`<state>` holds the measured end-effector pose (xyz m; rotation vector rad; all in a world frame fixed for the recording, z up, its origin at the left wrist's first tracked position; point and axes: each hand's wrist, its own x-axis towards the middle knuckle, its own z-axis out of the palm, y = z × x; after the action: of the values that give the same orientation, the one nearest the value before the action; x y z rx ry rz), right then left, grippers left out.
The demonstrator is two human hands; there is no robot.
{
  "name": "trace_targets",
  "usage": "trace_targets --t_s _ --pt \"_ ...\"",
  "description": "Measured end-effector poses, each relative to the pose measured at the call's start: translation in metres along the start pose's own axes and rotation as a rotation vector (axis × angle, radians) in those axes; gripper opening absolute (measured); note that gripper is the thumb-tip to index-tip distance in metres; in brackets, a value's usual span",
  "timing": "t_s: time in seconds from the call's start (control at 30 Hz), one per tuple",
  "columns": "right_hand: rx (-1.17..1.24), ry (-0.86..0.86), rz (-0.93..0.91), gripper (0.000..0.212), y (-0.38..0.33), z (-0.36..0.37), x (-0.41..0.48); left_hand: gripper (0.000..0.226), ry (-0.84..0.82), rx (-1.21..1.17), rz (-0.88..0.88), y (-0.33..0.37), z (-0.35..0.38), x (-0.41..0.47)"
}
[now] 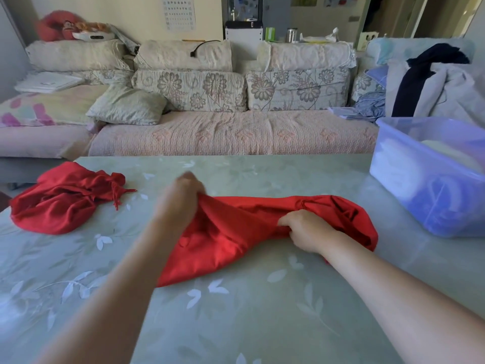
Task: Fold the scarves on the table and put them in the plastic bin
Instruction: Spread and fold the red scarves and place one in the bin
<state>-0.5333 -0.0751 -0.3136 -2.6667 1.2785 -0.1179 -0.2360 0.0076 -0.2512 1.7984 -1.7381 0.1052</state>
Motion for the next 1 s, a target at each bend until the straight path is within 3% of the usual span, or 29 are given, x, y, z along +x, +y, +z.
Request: trace_targets --t_s 0.07,0.1,0.2,0.27,0.33,0.4,0.47,0.53,0.67,0.77,0.87,0.93,1.0 --pt "-0.093 0.077 0.045 0.046 0.003 -0.009 -0.005 0.029 0.141 0.089 -0.177 -0.031 -0.028 0.002" --pt "-0.173 0.097 0.089 0.043 0.004 -0.014 -0.006 0.029 0.133 0.174 -0.275 -0.045 -0.038 -0.001" --pt "-0.481 0.067 0.246 0.038 0.002 -0.020 -0.008 0.038 -0.049 0.387 -0.511 -0.064 -0.037 -0.019" --pt "-0.517 0.017 0.259 0.045 -0.007 -0.016 -0.010 0.047 -0.020 0.299 -0.415 -0.054 -0.022 -0.026" --pt "-0.346 -0.009 0.120 0.061 -0.021 -0.006 -0.010 0.052 -0.038 0.106 -0.190 -0.027 -0.006 -0.029" --pt "-0.143 -0.058 -0.014 0.072 -0.041 0.003 -0.009 0.061 -0.188 0.126 0.070 0.004 0.012 -0.035" --pt "-0.091 -0.085 -0.076 0.072 -0.056 0.010 -0.006 0.077 -0.358 0.270 0.198 0.022 0.030 -0.044" --pt "-0.120 -0.067 -0.117 0.065 -0.060 0.011 -0.003 0.075 -0.480 0.390 0.203 0.020 0.042 -0.051" --pt "-0.178 -0.028 -0.069 0.050 -0.052 0.001 -0.002 0.028 -0.511 0.310 0.189 0.000 0.038 -0.048" --pt "-0.340 0.053 0.103 0.027 -0.041 -0.010 -0.003 0.032 -0.364 0.365 0.094 -0.010 0.017 -0.040" --pt "-0.503 -0.001 0.350 0.036 -0.024 -0.021 -0.010 0.027 -0.189 0.480 -0.135 -0.032 -0.017 -0.034" --pt "-0.575 -0.068 0.463 0.038 -0.015 -0.025 -0.015 0.026 -0.254 0.662 -0.243 -0.047 -0.033 -0.040" --pt "-0.661 -0.099 0.443 0.038 -0.017 -0.024 -0.015 0.032 -0.425 0.800 -0.340 -0.054 -0.039 -0.050"
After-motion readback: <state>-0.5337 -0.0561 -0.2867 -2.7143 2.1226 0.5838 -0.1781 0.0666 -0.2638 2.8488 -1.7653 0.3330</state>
